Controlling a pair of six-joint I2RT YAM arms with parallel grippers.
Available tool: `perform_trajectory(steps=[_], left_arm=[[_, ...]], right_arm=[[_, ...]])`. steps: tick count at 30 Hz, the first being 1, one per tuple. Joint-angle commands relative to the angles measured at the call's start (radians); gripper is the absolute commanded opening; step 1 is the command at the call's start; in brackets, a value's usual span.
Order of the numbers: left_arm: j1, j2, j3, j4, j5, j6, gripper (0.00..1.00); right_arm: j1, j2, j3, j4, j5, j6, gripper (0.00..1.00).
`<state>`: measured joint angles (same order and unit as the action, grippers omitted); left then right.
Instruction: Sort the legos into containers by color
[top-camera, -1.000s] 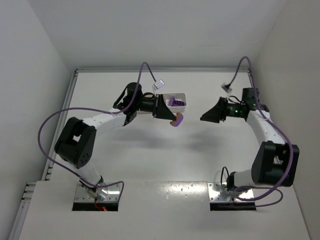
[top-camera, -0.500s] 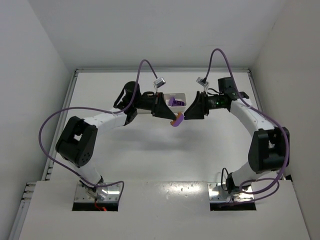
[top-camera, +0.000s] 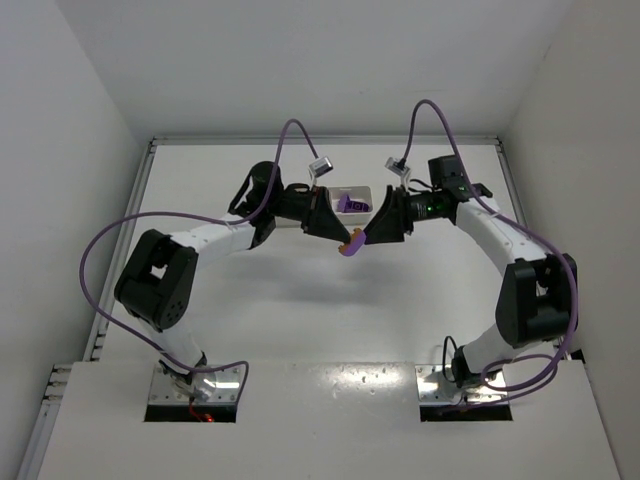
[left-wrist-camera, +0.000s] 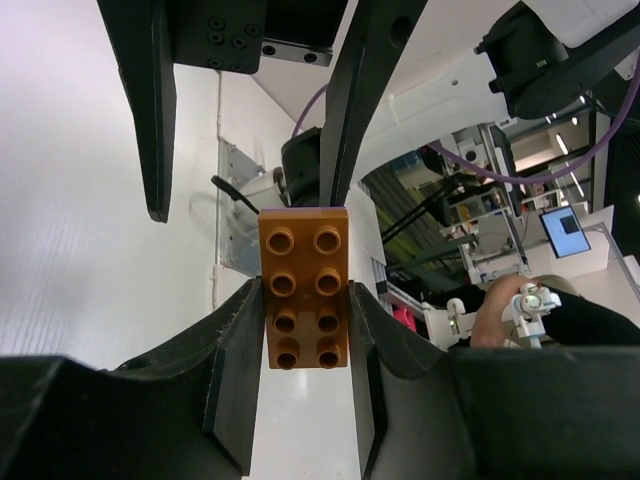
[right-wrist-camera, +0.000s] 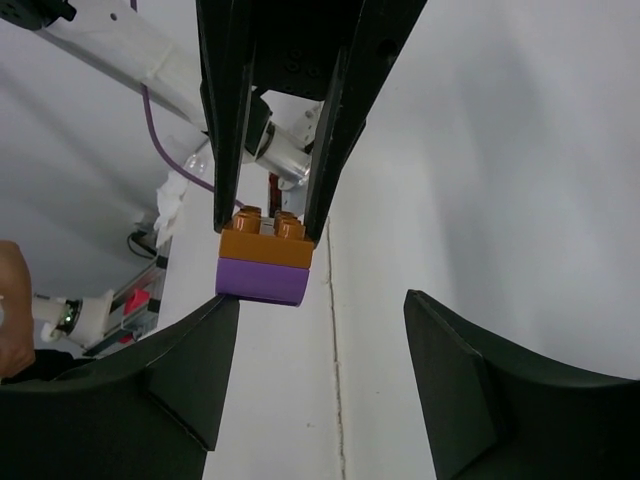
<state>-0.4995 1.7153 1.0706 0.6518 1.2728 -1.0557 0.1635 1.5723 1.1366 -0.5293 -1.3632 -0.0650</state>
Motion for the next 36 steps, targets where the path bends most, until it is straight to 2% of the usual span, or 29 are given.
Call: perform_trajectory(steps=[1,13,18,33,36], left_arm=[[0.006,0.012,0.037,0.002,-0.032,0.051,0.25],[0.033,-0.057,-0.001,-0.069,-0.032,0.118,0.23],[0.033,-0.068,-0.001,-0.135,-0.041,0.194,0.23],[0.024,-0.059,0.035,-0.149,-0.050,0.194,0.22],[0.003,-0.040,0.045,-0.098,-0.050,0.154,0.22]], right_arm=[[0.030,-0.027,0.018,0.002,-0.077,-0.051,0.67],[0.011,-0.093,-0.041,-0.017,-0.037,-0.099,0.67],[0.011,-0.103,-0.041,-0.017,-0.037,-0.099,0.67],[0.031,-0.031,0.012,-0.044,-0.016,-0.099,0.68],[0.054,-0.012,0.025,-0.054,-0.007,-0.108,0.68]])
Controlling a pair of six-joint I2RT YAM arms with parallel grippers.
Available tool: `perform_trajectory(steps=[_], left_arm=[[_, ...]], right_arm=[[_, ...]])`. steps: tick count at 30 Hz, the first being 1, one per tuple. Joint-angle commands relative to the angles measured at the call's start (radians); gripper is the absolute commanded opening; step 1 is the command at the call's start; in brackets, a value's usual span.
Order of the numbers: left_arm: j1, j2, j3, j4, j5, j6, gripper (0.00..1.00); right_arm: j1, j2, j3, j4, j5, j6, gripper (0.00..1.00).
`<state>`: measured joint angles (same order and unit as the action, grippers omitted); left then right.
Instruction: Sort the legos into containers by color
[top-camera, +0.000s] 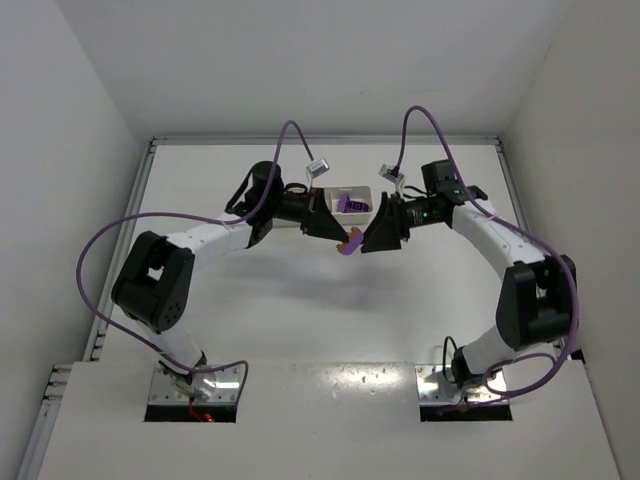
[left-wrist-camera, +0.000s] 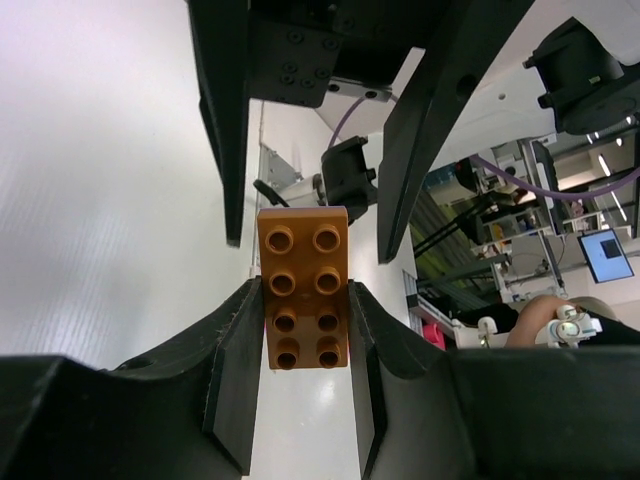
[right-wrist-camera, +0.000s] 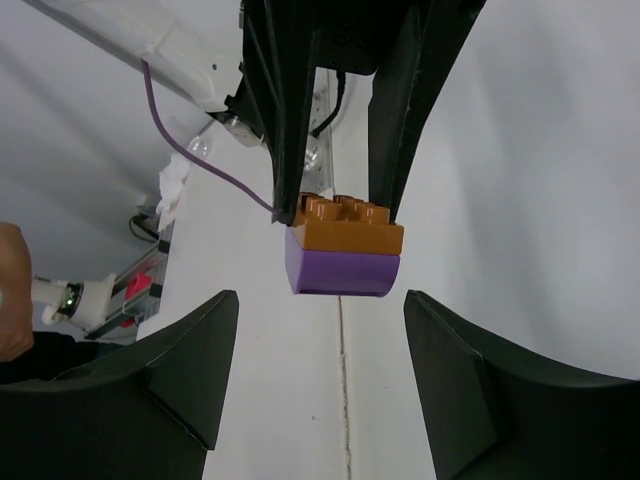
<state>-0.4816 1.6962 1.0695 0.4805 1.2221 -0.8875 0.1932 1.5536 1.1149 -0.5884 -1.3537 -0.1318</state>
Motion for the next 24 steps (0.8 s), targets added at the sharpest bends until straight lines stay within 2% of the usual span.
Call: perform_trajectory(steps=[1,6,9,10,12,13,15,16,19,24], left_arm=[[-0.015,-0.021,0.046,0.087,0.001,-0.027,0.22],[-0.035,-0.001,0.055,0.096,0.001,-0.037,0.22],[-0.046,0.010,0.055,0.096,0.001,-0.037,0.22],[-0.055,0.010,0.055,0.096,0.001,-0.037,0.22],[-0.055,0.020,0.055,0.105,0.001,-0.037,0.22],[-0.055,0.020,0.055,0.106,0.001,-0.037,0.22],[-0.055,0.020,0.055,0.106,0.001,-0.037,0.22],[-0.055,0.020,0.055,0.106,0.001,-0.037,0.22],[-0.045,0.020,0.055,0.106,-0.009,-0.028,0.18],[0.026,0.010,0.055,0.106,-0.038,-0.028,0.14]], right_arm=[[0.025,0.016,0.055,0.006,-0.016,-0.042,0.68],[0.034,0.026,0.074,-0.004,-0.016,-0.051,0.68],[0.034,0.036,0.085,-0.013,-0.025,-0.060,0.60],[0.034,0.045,0.094,-0.013,-0.025,-0.060,0.52],[0.034,0.045,0.094,-0.022,-0.034,-0.069,0.45],[0.034,0.045,0.094,-0.022,-0.044,-0.069,0.37],[0.034,0.045,0.094,-0.022,-0.044,-0.078,0.28],[0.034,0.045,0.094,-0.031,-0.053,-0.092,0.19],[0.034,0.036,0.085,-0.056,-0.053,-0.123,0.10],[0.025,0.014,0.056,-0.074,-0.044,-0.164,0.04]])
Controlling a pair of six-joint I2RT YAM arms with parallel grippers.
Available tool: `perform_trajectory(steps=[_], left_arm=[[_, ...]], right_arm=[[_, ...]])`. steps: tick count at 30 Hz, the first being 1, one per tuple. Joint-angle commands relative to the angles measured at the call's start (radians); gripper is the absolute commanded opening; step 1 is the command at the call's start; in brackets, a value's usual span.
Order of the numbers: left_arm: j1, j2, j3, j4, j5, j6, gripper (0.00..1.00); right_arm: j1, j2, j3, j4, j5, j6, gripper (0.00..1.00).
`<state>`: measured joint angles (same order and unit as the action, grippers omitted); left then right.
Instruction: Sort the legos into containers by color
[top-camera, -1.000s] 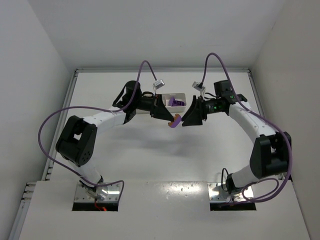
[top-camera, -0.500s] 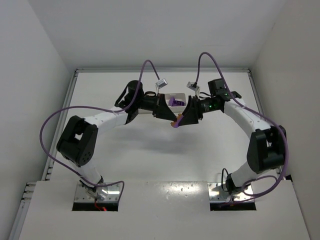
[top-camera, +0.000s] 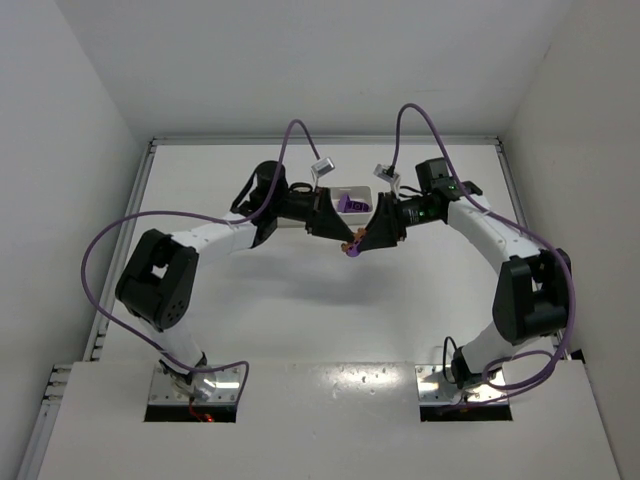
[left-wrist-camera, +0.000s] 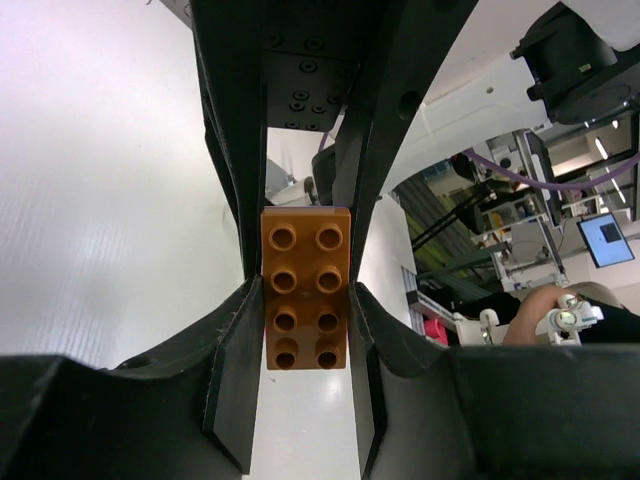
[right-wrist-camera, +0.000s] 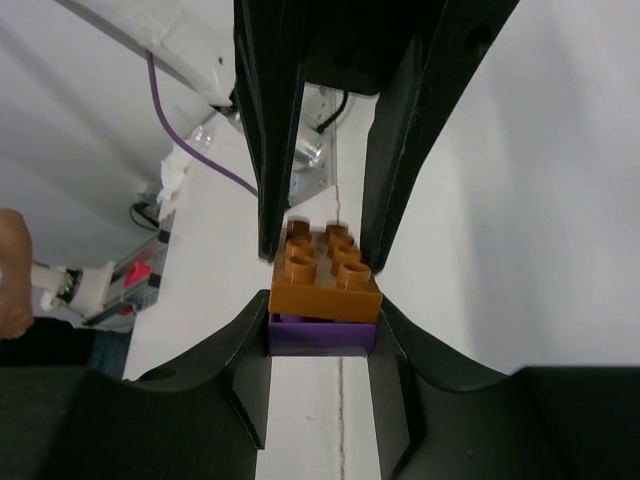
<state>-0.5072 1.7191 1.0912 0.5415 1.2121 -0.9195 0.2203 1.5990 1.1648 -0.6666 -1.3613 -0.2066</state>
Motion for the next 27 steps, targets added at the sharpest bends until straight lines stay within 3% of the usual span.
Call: perform_trajectory(steps=[1,8,11,13,14,15,18,22,27], left_arm=[[0.080,-0.022,0.042,0.044,-0.028,0.004,0.12],[0.199,-0.023,0.124,0.044,-0.048,-0.007,0.11],[0.229,-0.023,0.154,-0.056,-0.077,0.103,0.11],[0.242,-0.012,0.176,-0.225,-0.143,0.210,0.11],[0.242,-0.003,0.218,-0.411,-0.184,0.361,0.11],[0.242,-0.003,0.245,-0.498,-0.231,0.437,0.11],[0.208,0.011,0.272,-0.648,-0.466,0.603,0.11],[0.168,0.056,0.314,-0.708,-0.802,0.663,0.11],[0.139,0.180,0.406,-0.762,-0.930,0.685,0.11]], right_arm=[[-0.002,-0.042,-0.007,0.004,-0.036,-0.089,0.04],[-0.012,-0.117,-0.096,0.004,0.024,-0.099,0.04],[-0.036,-0.158,-0.120,0.015,0.033,-0.099,0.04],[-0.047,-0.174,-0.131,0.024,0.059,-0.099,0.04],[-0.047,-0.183,-0.131,0.024,0.059,-0.099,0.04],[-0.047,-0.183,-0.131,0.024,0.071,-0.099,0.04],[-0.067,-0.194,-0.131,0.024,0.083,-0.099,0.04],[-0.085,-0.194,-0.122,0.036,0.093,-0.079,0.04],[-0.096,-0.175,-0.103,0.045,0.102,-0.060,0.04]])
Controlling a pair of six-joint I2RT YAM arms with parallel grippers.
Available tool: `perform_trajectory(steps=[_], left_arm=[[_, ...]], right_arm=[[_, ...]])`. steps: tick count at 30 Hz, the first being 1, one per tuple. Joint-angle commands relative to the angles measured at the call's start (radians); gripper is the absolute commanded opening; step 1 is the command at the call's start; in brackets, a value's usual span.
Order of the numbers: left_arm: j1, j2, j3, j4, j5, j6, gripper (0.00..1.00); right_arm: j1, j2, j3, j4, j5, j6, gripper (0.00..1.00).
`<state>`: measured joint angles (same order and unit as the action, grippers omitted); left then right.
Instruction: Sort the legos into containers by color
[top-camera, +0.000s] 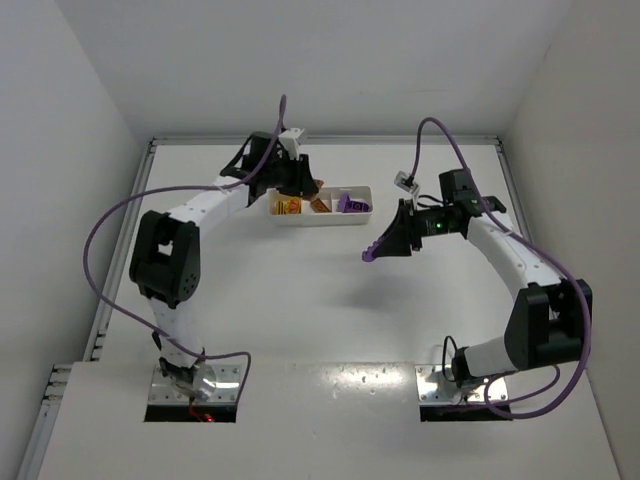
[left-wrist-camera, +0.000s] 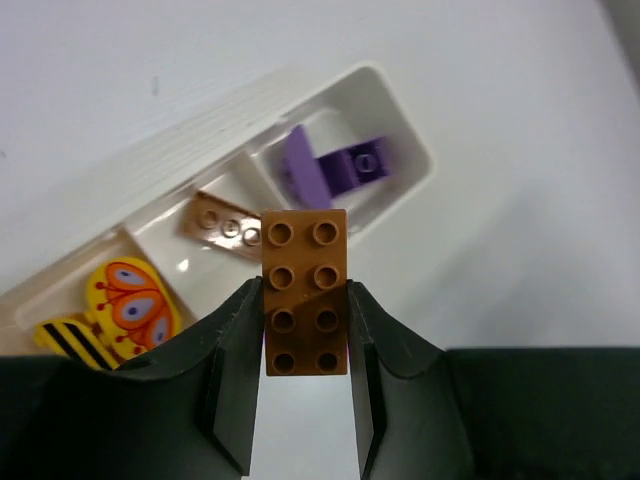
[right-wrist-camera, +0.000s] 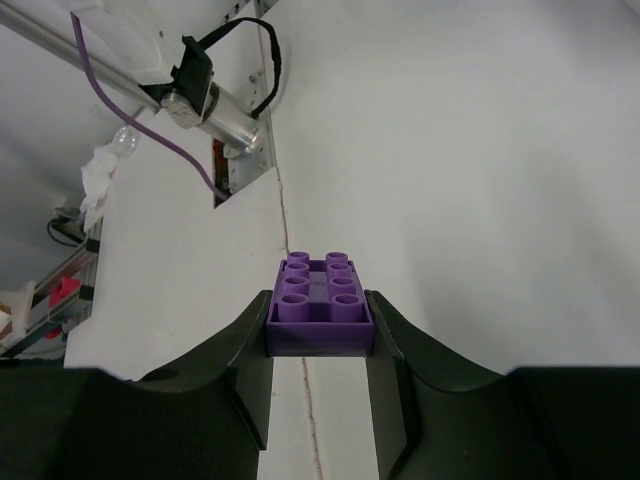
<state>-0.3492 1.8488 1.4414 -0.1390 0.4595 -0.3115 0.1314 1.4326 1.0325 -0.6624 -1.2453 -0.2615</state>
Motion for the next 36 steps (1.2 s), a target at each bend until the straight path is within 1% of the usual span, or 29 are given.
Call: perform_trajectory(steps=[1,2,6,10,11,12,13,14,16,17,18,20,23,24,27,28,29,30,31,32,33,34,35,36], left_arm=[[-0.019,0.085,0.076,-0.082,-0.177,0.077,0.11],[-0.019,0.102,0.086,-0.082,-0.205,0.077,0.11],[-0.048,0.161,0.129,-0.082,-0.231,0.088,0.11],[-0.048,0.199,0.152,-0.082,-0.231,0.098,0.11],[-0.057,0.213,0.162,-0.091,-0.231,0.098,0.13],[-0.057,0.213,0.162,-0.091,-0.231,0.098,0.16],[-0.057,0.228,0.175,-0.091,-0.231,0.098,0.25],[-0.057,0.243,0.186,-0.103,-0.231,0.098,0.30],[-0.057,0.254,0.195,-0.103,-0.231,0.098,0.45],[-0.057,0.265,0.204,-0.114,-0.231,0.098,0.56],[-0.057,0.265,0.205,-0.114,-0.231,0.098,0.60],[-0.057,0.274,0.214,-0.114,-0.231,0.098,0.63],[-0.057,0.274,0.226,-0.114,-0.222,0.098,0.64],[-0.057,0.265,0.226,-0.114,-0.222,0.098,0.64],[-0.044,0.190,0.215,-0.091,-0.154,0.069,0.64],[-0.030,0.128,0.202,-0.073,-0.113,0.069,0.64],[-0.030,0.094,0.179,-0.056,-0.101,0.060,0.64],[-0.016,0.031,0.178,-0.045,-0.091,0.060,0.64],[-0.001,0.030,0.168,-0.036,-0.091,0.069,0.64],[0.009,-0.030,0.168,-0.036,-0.091,0.069,0.64],[0.027,-0.061,0.154,-0.036,-0.102,0.078,0.64],[0.036,-0.091,0.139,-0.036,-0.116,0.089,0.64],[0.047,-0.118,0.129,-0.036,-0.148,0.089,0.64],[0.059,-0.170,0.108,-0.045,-0.159,0.100,0.67]], right_arm=[[-0.007,0.000,0.029,0.041,-0.014,-0.005,0.04],[-0.016,0.000,0.040,0.041,-0.014,-0.005,0.04],[-0.016,0.009,0.040,0.041,-0.005,0.004,0.04],[-0.026,0.018,0.040,0.050,-0.005,0.004,0.04],[-0.026,0.019,0.040,0.050,-0.005,0.004,0.04],[-0.026,0.019,0.040,0.050,0.004,0.004,0.04],[-0.026,0.029,0.049,0.050,0.004,0.013,0.04],[-0.026,0.038,0.049,0.050,0.004,0.013,0.04],[-0.026,0.049,0.067,0.050,0.004,0.013,0.04],[-0.026,0.049,0.067,0.050,0.004,0.013,0.04],[-0.026,0.058,0.067,0.050,0.004,0.013,0.04],[-0.026,0.069,0.077,0.050,0.004,0.013,0.04],[-0.026,0.088,0.096,0.050,0.014,0.013,0.04],[-0.026,0.098,0.097,0.059,0.014,0.013,0.04],[-0.026,0.129,0.138,0.089,0.059,0.045,0.04],[-0.026,0.143,0.168,0.101,0.085,0.059,0.04],[-0.026,0.170,0.181,0.148,0.099,0.098,0.04],[-0.026,0.179,0.190,0.240,0.143,0.175,0.04],[-0.026,0.180,0.207,0.241,0.164,0.176,0.04],[-0.012,0.196,0.221,0.294,0.194,0.221,0.04],[0.003,0.233,0.275,0.294,0.233,0.235,0.04],[0.013,0.264,0.316,0.294,0.312,0.235,0.04],[0.013,0.299,0.360,0.270,0.352,0.235,0.04],[0.025,0.334,0.438,0.238,0.392,0.235,0.04]])
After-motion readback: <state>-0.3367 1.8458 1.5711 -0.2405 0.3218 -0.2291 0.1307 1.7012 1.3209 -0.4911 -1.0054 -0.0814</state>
